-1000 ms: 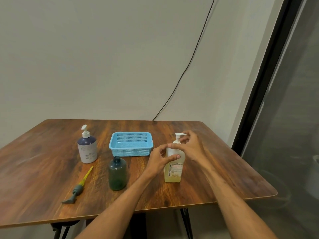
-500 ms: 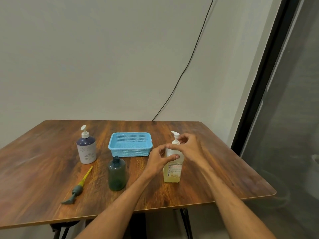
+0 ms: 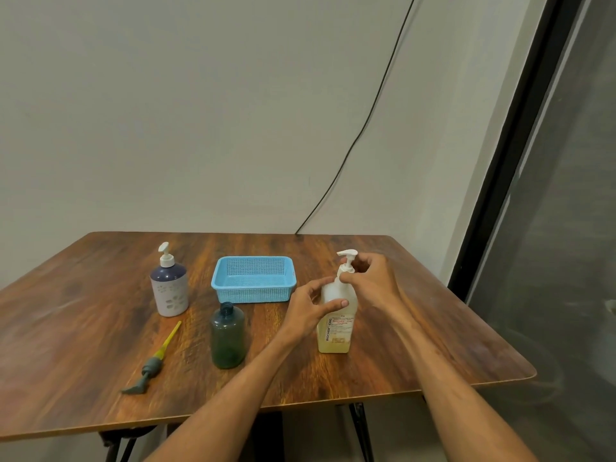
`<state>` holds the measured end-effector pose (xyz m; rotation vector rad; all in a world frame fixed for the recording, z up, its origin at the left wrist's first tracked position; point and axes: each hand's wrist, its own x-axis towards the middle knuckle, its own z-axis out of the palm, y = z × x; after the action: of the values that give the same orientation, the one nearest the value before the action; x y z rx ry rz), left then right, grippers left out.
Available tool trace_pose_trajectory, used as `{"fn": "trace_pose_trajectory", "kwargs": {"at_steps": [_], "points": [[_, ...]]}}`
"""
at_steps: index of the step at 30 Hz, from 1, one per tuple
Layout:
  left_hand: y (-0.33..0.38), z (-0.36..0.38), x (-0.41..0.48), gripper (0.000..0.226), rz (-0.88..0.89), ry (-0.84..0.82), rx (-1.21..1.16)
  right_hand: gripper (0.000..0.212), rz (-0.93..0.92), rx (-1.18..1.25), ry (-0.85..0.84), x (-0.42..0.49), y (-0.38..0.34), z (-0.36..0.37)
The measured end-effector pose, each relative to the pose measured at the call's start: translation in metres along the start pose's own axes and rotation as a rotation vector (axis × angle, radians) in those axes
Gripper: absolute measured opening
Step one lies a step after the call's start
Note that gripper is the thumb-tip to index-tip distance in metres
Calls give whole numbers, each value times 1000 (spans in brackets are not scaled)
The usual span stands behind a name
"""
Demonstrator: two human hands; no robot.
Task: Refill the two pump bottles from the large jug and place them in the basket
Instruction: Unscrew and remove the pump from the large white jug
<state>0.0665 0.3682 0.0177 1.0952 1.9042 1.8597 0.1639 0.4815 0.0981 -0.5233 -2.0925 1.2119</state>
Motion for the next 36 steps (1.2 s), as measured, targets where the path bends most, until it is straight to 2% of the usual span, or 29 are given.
{"fn": "trace_pose_trajectory", "kwargs": {"at_steps": [9, 17, 26, 32, 36], "points": [[-2, 0, 1, 68, -8, 8, -41, 14, -86, 68, 90, 1, -37, -22], [-1, 0, 1, 65, -2, 2, -62, 22, -169, 48, 193, 7, -66, -49], [-6, 0, 4, 67, -6, 6, -37, 18, -266, 67, 326, -1, -80, -67], [-6, 1, 3, 67, 1, 5, -31, 20, -229, 132, 445, -13, -54, -57], [-7, 1, 3, 68, 8, 4, -21, 16, -77, 50, 466, -20, 1, -37]]}}
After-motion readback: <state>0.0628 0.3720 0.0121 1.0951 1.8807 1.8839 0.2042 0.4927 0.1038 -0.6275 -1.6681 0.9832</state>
